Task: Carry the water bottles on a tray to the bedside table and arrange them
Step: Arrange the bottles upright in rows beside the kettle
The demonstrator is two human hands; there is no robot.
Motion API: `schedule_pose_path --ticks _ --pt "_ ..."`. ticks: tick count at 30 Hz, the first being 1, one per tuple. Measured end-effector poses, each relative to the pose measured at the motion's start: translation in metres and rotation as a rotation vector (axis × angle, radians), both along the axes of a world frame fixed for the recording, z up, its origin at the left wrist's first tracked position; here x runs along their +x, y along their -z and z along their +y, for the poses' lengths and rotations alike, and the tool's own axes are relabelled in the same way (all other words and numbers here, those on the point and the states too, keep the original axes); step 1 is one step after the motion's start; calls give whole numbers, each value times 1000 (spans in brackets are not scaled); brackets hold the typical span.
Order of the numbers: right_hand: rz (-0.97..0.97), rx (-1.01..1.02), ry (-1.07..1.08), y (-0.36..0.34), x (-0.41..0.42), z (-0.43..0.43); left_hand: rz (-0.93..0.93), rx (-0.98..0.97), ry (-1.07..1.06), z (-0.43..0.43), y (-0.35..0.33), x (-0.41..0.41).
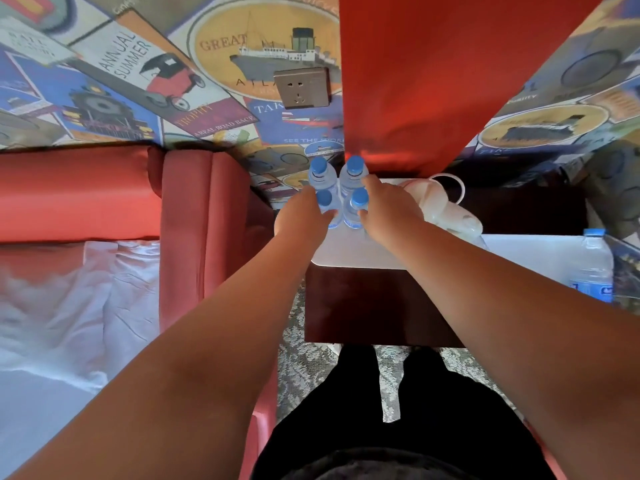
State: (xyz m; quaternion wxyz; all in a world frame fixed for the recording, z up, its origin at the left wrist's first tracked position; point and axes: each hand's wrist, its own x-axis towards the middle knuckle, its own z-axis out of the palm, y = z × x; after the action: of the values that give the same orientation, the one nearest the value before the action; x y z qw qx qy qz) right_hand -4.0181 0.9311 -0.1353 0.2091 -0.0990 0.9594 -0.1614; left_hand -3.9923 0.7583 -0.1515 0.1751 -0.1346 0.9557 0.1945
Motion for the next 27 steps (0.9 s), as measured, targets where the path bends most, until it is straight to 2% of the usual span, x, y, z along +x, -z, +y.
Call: schedule_pose_path --ticks 4,8,13,18,20,23,27 --pt "-6 -135 13 -19 20 32 -118 -120 37 10 -10 22" --pt "102 -245 31 -28 61 95 -234 -188 186 43 -11 52" --pt "18 -65 22 -12 93 217 -276 -118 304 132 3 81" --pt "-77 86 168 19 101 332 -179 -94 427 254 17 83" --pt "-91 142 246 32 95 368 -190 -58 405 304 29 76" --pt "-80 281 369 55 77 408 -248 -83 232 357 53 62" --pt "-122 284 473 92 49 439 -194 -159 59 388 92 35"
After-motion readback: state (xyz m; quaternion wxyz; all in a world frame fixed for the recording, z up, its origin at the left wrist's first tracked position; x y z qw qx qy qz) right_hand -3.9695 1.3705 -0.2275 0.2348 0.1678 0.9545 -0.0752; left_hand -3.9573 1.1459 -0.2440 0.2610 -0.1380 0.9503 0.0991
